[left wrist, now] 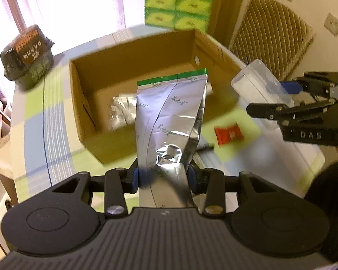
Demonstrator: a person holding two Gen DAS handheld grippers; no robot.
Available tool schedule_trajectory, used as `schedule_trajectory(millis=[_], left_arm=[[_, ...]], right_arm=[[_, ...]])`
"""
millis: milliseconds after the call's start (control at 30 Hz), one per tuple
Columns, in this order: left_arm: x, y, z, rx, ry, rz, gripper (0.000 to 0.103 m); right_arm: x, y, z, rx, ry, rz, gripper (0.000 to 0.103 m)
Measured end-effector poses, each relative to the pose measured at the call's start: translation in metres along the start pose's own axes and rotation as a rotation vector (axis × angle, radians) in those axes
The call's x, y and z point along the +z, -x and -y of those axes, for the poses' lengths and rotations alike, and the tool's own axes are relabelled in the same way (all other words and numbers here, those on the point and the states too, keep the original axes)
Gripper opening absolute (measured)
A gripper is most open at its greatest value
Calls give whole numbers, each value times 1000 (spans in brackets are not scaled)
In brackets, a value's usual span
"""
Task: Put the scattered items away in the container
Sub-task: 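Lift the foil bag and clear lid and carry both over the cardboard box, then lower the foil bag and lid into the box and open both tools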
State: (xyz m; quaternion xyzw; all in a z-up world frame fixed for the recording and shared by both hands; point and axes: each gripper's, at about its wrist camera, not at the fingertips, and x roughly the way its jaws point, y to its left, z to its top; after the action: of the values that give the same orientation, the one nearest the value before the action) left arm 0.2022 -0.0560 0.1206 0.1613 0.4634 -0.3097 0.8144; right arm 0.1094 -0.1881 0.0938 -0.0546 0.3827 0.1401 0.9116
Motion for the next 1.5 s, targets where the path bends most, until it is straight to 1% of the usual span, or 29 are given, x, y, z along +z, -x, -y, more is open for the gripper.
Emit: schedule_trajectory(millis=[133,300,433,600,767,967,1067,1167,1367,1500], left_arm=[[34,-1,-12,12,20,30,36],[73,-15,-28,11,72,57,36],[93,-35,-37,22,100,61,36],[109,-61,-47,12,132,47,36],[123,-83,-51,19,134,33,36],[139,-102,-49,40,79,18,36],[143,-110,-51,40,71,8,35],[143,-117,-47,34,49,-4,33],[140,-125,-41,15,36,-13,33],[132,-125,-43,22,33,-16,33]], right_arm=[[31,-8,5,-2,-3,31,58],[61,-28,15,-5,-7,49,58],[73,-48,24,-14,0,44,58],[74,-72,36,-25,-2,20,58],[74,-94,44,-24,-9,0,58],[72,-108,52,-26,-18,-13,58],[70,-114,54,-29,-24,-23,58],[66,-119,59,-34,-29,-33,58],[62,-125,65,-42,-38,-47,58],[62,-126,67,-40,-40,-48,58]])
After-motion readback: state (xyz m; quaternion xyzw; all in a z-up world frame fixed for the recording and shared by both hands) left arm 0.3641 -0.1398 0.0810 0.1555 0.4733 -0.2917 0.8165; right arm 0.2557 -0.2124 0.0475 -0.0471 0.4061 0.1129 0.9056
